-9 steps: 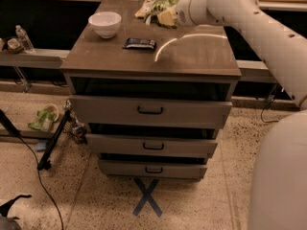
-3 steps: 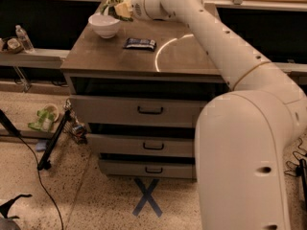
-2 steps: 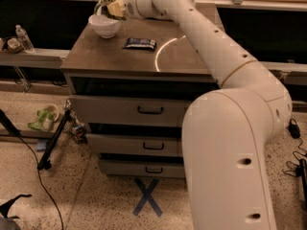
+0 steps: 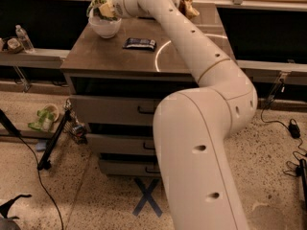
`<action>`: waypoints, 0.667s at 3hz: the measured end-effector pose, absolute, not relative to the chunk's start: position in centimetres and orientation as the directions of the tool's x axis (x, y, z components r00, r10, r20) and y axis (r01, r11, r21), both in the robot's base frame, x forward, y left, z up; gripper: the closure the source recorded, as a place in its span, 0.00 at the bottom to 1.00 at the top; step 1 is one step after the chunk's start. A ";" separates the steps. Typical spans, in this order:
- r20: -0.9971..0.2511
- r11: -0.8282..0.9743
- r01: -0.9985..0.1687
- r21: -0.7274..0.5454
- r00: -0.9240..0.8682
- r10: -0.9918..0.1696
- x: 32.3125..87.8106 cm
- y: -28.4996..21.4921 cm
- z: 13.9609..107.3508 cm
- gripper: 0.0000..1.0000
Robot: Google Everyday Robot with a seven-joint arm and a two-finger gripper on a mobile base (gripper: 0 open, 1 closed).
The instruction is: Place green jalapeno chip bag into white bowl
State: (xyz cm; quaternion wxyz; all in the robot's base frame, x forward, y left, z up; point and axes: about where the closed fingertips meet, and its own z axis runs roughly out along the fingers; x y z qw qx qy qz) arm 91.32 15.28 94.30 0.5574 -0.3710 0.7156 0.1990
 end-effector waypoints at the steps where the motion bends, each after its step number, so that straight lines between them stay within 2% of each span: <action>1: -0.944 0.649 -0.752 -0.119 -0.118 -0.309 92.1 16.2 93.8 0.52; 2: -0.942 0.649 -0.753 -0.108 -0.130 -0.308 92.6 16.7 93.5 0.28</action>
Offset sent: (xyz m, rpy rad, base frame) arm 0.0300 0.0133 0.0000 0.0042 0.0365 -0.0108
